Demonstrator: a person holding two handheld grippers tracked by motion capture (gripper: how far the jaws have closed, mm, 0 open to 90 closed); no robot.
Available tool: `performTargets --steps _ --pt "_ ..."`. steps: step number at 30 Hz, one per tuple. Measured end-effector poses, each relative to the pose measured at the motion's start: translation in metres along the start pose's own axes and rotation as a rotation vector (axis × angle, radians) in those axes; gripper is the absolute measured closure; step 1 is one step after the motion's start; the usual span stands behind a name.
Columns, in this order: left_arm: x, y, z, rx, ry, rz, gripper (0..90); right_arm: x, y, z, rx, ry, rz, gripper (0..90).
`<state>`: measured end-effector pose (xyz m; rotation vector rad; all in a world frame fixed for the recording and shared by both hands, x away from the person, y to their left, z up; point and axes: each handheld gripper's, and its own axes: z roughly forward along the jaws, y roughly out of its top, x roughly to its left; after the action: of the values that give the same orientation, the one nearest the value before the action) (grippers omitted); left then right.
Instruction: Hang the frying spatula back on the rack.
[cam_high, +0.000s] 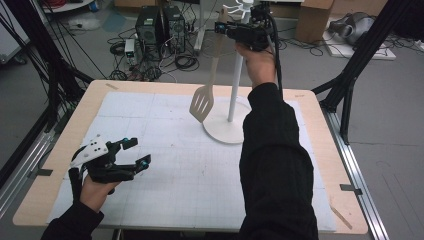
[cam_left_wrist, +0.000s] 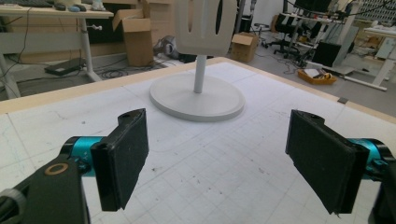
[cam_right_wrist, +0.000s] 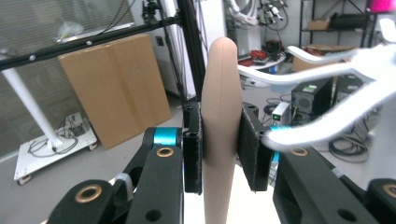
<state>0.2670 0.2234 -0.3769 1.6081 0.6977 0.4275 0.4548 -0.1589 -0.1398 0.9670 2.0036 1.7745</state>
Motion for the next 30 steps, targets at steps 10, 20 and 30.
performTargets --steps 10,20,30 --pt "0.001 0.0 -0.001 -0.009 0.001 -0.004 21.7 -0.003 -0.004 -0.005 0.023 -0.054 -0.013 72.3" --pt "0.005 0.0 -0.005 -0.02 0.017 -0.015 21.6 0.017 -0.022 -0.039 0.002 -0.125 -0.128 48.7" --pt "0.007 -0.001 -0.005 -0.036 0.006 -0.031 20.6 0.012 -0.12 -0.107 -0.009 -0.028 -0.132 26.0"
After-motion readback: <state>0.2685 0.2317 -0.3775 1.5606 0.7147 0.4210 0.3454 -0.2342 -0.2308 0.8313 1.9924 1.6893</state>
